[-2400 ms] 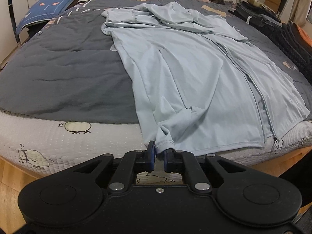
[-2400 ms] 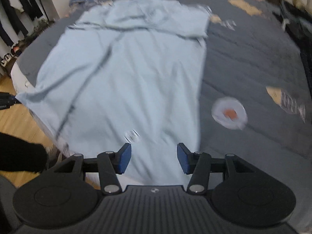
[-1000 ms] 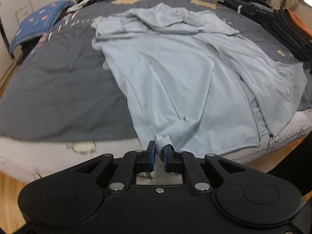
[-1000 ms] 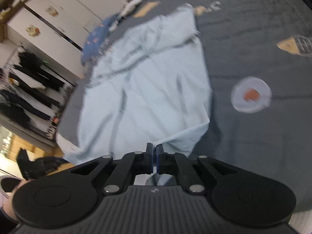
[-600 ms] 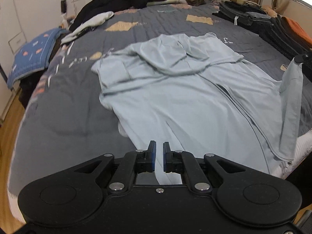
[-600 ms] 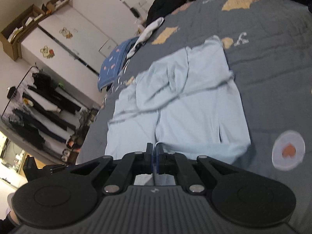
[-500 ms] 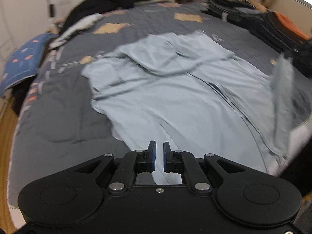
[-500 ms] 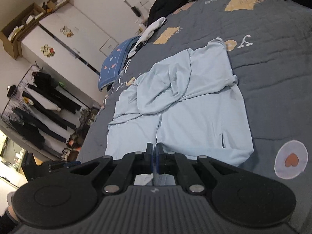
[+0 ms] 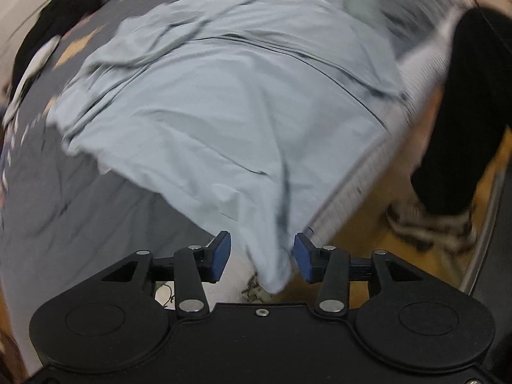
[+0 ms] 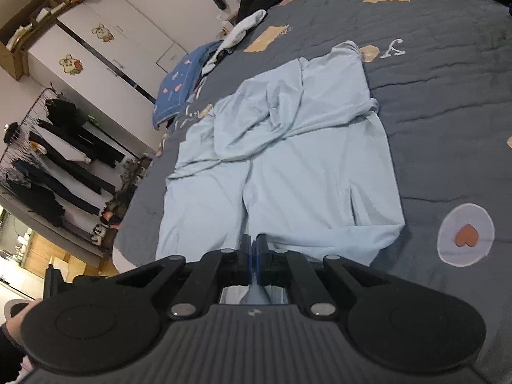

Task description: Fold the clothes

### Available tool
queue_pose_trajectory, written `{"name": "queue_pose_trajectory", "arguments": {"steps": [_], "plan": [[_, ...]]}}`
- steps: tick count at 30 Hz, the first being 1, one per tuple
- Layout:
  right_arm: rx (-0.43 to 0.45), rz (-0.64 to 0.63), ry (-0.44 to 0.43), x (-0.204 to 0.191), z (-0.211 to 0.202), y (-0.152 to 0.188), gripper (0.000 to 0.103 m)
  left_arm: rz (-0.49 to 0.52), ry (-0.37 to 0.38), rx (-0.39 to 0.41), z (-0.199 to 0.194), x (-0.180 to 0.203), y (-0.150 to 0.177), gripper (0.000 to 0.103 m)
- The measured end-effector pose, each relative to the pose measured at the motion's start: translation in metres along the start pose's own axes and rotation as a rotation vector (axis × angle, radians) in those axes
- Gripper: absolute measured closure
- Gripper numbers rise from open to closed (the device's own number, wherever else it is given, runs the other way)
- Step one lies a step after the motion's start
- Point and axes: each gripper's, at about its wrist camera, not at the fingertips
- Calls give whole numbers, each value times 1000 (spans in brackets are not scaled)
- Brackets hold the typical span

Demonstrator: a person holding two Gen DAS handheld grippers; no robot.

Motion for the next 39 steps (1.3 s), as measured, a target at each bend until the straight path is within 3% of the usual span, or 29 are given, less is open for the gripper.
{"name": "queue_pose_trajectory", "arguments": {"steps": [9, 10, 11, 12, 15, 25, 32, 39], "plan": [[-29, -26, 20, -2, 0, 3, 101, 18, -2, -25, 17, -4, 8, 59], [-31, -28, 21, -2, 1, 4, 101, 20, -2, -28, 19, -5, 9, 63], [-30, -26, 22, -2, 2, 5, 101, 22, -2, -31, 21, -5, 10, 84], [-24, -21, 21, -3, 2, 5, 101, 24, -2, -34, 23, -5, 11, 94], [6, 0, 7, -4, 2, 7, 101, 17, 3, -32, 25, -9, 10, 98], [166, 91, -23, 0, 6, -6, 101, -231, 129, 158, -26, -61, -62, 99], [250, 144, -15, 21, 27, -36, 101, -225, 99, 197, -23, -97, -129, 99], [311, 170, 0, 43, 61, -90, 101, -216, 59, 217, 3, -137, -189, 99]]}}
Point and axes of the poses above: each gripper's, at about its wrist camera, not at the fingertips, and z roughly the way its jaws point, x to its right, y to its underside, and after that the axes turned 15 degrees about -z, right-handed
